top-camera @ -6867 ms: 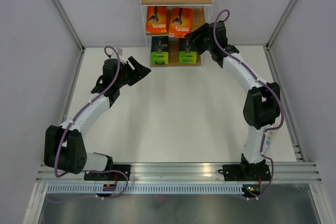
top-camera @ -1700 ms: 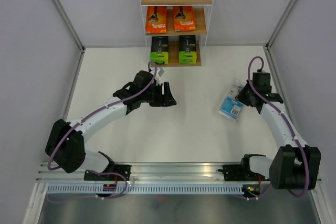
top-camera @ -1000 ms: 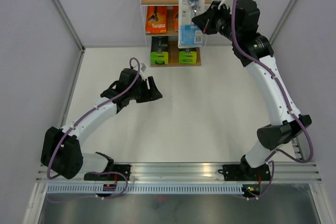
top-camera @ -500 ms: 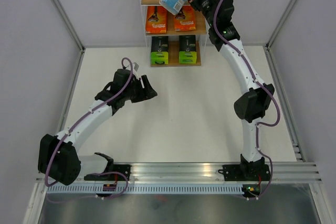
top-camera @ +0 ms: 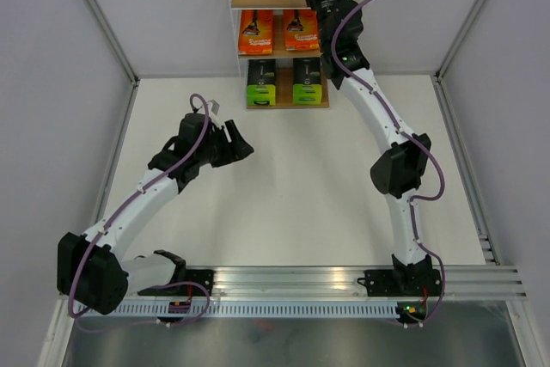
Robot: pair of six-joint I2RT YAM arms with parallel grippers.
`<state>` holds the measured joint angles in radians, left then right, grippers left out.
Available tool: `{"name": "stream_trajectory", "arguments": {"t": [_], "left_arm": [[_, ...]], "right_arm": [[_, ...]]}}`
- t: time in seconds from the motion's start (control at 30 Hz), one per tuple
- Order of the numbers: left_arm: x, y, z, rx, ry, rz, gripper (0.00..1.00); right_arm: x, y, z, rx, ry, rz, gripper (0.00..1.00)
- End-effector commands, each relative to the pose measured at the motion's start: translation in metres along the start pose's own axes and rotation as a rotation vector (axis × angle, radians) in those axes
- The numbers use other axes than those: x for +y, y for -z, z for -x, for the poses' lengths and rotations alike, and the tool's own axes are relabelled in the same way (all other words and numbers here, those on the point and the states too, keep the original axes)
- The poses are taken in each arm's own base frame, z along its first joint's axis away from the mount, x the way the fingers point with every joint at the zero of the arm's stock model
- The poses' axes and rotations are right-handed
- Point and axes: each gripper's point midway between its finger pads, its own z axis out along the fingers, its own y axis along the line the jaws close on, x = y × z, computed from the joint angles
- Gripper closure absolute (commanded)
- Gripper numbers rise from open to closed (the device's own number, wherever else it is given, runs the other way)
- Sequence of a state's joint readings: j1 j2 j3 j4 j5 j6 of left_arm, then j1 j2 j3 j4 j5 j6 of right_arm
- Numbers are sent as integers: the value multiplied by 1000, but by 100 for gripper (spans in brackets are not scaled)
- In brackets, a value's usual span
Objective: Place and organize the shaving razors onto the shelf
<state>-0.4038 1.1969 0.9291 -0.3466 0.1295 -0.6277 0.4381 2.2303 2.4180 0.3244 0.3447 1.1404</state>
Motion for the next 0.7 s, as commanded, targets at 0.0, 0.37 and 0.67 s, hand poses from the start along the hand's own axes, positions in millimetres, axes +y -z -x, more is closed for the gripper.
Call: {"name": "stream_trajectory", "arguments": {"t": [0.0, 0.37, 0.67], "left_arm": [[3, 10, 7, -40, 26, 21, 29], [9, 13, 11, -56, 36, 43, 29], [8, 17, 17, -82, 34, 46, 28]], "right_arm": [[25, 7, 3, -108, -53, -5, 100], [4, 13, 2, -201, 42, -157, 99], [-17, 11, -3, -213, 65, -190, 99]]}}
